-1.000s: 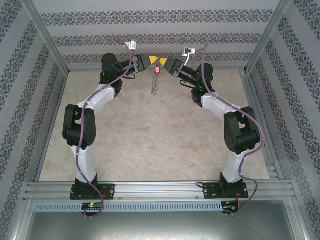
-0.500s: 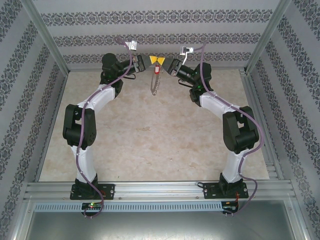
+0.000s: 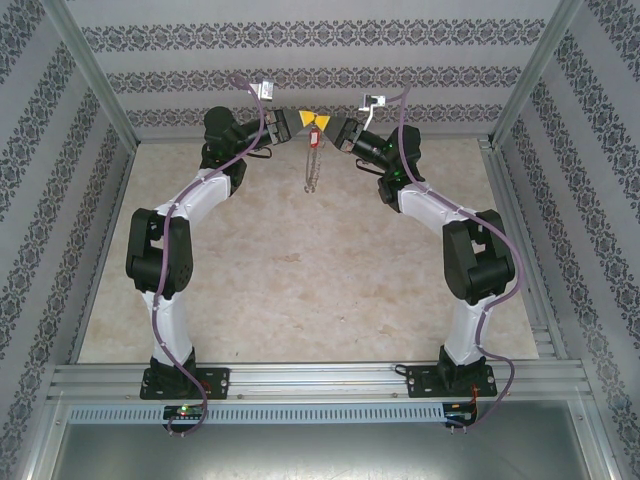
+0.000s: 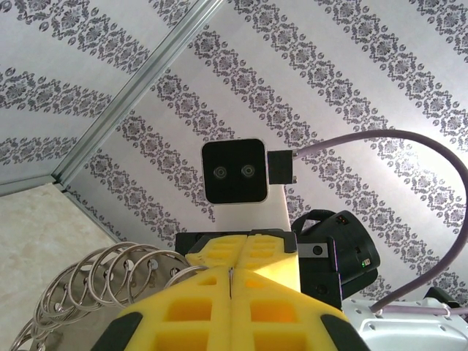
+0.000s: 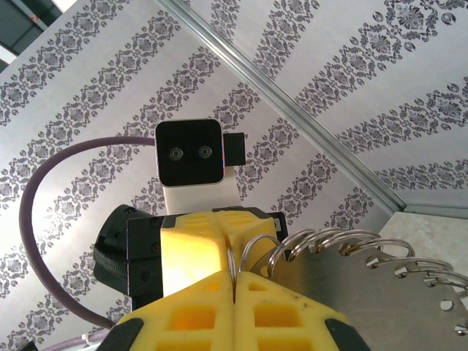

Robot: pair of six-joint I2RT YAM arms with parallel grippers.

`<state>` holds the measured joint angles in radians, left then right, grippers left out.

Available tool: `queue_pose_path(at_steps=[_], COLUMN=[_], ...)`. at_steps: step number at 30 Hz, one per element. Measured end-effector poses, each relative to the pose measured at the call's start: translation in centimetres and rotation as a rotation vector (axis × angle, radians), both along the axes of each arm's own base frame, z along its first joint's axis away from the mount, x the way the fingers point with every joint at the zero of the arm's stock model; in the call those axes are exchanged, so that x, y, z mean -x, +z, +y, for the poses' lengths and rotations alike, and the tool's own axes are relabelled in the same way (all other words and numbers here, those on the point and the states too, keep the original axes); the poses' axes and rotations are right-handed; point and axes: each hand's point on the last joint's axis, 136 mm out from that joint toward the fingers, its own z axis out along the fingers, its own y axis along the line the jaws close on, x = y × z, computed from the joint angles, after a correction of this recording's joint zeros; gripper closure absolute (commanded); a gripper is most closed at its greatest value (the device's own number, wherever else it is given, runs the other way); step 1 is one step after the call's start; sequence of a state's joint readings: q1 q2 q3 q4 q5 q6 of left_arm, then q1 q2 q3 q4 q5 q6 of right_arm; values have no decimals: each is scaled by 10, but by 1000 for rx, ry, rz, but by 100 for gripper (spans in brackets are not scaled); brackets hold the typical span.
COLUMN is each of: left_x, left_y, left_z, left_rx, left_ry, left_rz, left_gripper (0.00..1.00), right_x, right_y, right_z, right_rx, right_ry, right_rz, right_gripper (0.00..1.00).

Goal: Put the keys on the keyring

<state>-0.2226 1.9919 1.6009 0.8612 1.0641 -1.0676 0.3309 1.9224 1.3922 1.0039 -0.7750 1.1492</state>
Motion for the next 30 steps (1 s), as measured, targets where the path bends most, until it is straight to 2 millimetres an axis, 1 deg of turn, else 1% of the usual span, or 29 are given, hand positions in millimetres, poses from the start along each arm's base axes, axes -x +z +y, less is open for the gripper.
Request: queue_pose_path(at_steps=[2, 5, 7, 11, 15, 20, 24, 27, 30], left_x=[0, -2, -6, -14, -16, -4, 5, 10, 12], left_y=[-1, -6, -10, -18, -13, -12, -13, -19, -33], left_z=[0, 1, 5, 19, 26, 22, 21, 18, 16], left_rx=[-4, -25, -43, -102, -186, -274, -322, -343, -357], left_ry=[-1, 8, 22, 40, 30, -40, -94, -126, -151], left_rz=[2, 2, 9, 25, 3, -24, -37, -30, -1], left_gripper=[73, 61, 58, 57, 58, 63, 65, 65, 66], right_x=[0, -3, -6, -9, -7, 0, 5, 7, 7], right_y=[0, -7, -13, -28, -44, -55, -58, -59, -61], right_z=[-1, -5, -9, -14, -14, -9, -7, -6, -5], right_rx=[2, 19, 37, 89, 140, 192, 212, 216, 218], right_ry=[1, 2, 0, 12, 41, 97, 134, 147, 154], right_rz=[0, 21, 32, 59, 85, 92, 89, 83, 86], right_gripper=[100, 100, 100, 100, 100, 100, 100, 100, 100])
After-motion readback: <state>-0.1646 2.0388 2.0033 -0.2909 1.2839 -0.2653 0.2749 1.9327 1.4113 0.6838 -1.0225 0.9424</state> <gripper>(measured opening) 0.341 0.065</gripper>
